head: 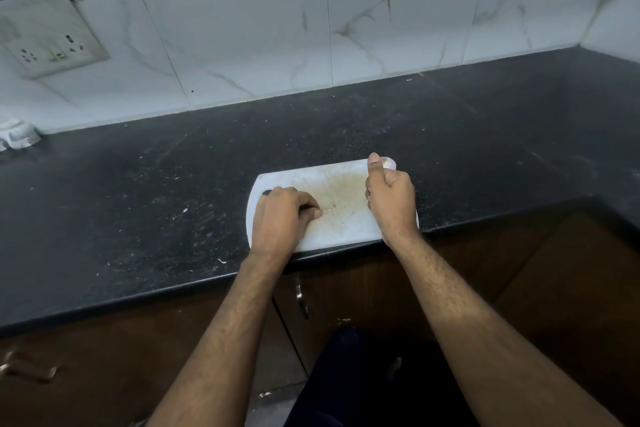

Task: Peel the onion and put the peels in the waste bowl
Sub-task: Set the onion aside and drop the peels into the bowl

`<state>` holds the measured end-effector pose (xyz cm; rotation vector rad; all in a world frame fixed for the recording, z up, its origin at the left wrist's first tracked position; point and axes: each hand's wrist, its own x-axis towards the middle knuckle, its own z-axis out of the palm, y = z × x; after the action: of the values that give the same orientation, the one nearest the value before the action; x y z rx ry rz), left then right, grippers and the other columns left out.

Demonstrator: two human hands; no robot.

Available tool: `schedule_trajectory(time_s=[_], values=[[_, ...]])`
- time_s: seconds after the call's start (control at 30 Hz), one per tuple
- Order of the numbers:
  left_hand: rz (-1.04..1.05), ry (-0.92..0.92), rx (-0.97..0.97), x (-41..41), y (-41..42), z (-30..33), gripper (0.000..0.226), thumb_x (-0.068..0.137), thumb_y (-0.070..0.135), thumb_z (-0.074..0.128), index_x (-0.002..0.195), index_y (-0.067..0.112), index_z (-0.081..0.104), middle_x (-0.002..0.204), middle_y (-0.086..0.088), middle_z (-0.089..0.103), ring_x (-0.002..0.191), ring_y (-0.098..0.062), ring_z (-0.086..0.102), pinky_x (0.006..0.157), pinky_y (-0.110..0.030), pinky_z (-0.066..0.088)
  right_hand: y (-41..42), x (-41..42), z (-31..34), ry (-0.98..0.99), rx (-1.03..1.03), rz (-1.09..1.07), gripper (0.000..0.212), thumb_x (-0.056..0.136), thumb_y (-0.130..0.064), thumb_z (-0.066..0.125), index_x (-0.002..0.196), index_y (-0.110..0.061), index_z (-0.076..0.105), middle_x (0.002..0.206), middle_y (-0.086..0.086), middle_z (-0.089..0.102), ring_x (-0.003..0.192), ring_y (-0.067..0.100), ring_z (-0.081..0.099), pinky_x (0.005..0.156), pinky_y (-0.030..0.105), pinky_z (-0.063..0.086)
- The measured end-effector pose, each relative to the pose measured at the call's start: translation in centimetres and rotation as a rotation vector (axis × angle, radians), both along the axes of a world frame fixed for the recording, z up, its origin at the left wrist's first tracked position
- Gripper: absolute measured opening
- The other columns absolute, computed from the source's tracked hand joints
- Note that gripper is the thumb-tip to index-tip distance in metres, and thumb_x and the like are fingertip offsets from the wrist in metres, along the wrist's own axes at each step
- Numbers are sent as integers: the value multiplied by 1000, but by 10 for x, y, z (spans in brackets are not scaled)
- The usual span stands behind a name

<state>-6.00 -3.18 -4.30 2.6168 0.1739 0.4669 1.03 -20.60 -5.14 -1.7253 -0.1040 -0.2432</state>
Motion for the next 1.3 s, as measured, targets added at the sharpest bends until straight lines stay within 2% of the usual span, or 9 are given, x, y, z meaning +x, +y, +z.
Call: schedule_trajectory(time_s=[0.2, 0.3, 0.47, 0.57, 0.7, 0.8, 1.0, 1.17, 1.3], values=[[4, 47, 232, 2, -5, -1, 21, 105, 36, 64, 108, 23, 80, 108, 3, 77, 104, -23, 66, 105, -42, 44, 0, -2, 0, -26, -45, 9, 66, 104, -56, 46, 55, -11, 45, 50, 3, 40, 48, 21, 37, 49, 35, 33], [1, 69, 212, -7, -6, 4, 21, 108, 33, 60, 107, 22, 77, 108, 5, 76, 103, -20, 63, 101, -40, 43, 2, -1, 2, -48, -103, 20, 71, 104, -55, 46, 56, -3, 47, 51, 4, 42, 46, 20, 37, 48, 34, 34], [114, -79, -418, -68, 1, 6, 14, 107, 22, 62, 96, 24, 70, 91, 12, 71, 84, -4, 63, 71, -10, 43, 13, -34, 24, 38, -34, 124, 64, 104, -54, 47, 52, -17, 38, 49, -1, 37, 46, 17, 36, 49, 32, 33], [194, -234, -744, -116, 9, 4, 13, 108, 20, 62, 100, 19, 73, 92, 8, 75, 85, 0, 67, 75, -10, 47, 43, -84, 34, 211, 196, 310, 58, 106, -51, 46, 58, -20, 37, 51, -2, 31, 43, 12, 26, 42, 23, 22], [368, -368, -1133, -184, 20, -6, 15, 108, 20, 61, 98, 14, 71, 70, 13, 60, 60, 3, 50, 59, -12, 43, 95, -153, 16, 652, 437, 549, 55, 106, -54, 43, 61, -22, 37, 50, -3, 29, 38, 9, 21, 39, 20, 10], [563, -438, -1276, -232, 36, -21, 25, 109, 22, 60, 85, 18, 66, 64, 11, 59, 56, 0, 49, 53, -14, 43, 126, -197, -5, 998, 520, 655, 51, 106, -48, 46, 63, -22, 40, 49, -7, 32, 32, 4, 23, 29, 17, 12], [888, -645, -1456, -301, 75, -58, 24, 110, 22, 59, 86, 17, 65, 66, 5, 57, 54, -5, 46, 51, -19, 41, 169, -263, -40, 1161, 292, 799, 49, 99, -57, 55, 66, -21, 48, 51, -7, 39, 31, 1, 28, 25, 15, 16], [1104, -763, -1635, -345, 106, -92, 21, 111, 18, 57, 92, 14, 67, 62, 2, 60, 48, -7, 53, 48, -24, 49, 204, -297, -73, 1249, 61, 832, 63, 99, -68, 40, 57, -22, 41, 48, -5, 33, 31, 4, 23, 29, 14, 12], [1370, -791, -1781, -375, 140, -128, 32, 112, 16, 53, 81, 16, 57, 41, 7, 52, 29, -3, 46, 32, -13, 38, 250, -320, -117, 1345, -31, 791, 56, 108, -50, 39, 59, -21, 40, 51, -3, 37, 32, 5, 25, 29, 16, 12]])
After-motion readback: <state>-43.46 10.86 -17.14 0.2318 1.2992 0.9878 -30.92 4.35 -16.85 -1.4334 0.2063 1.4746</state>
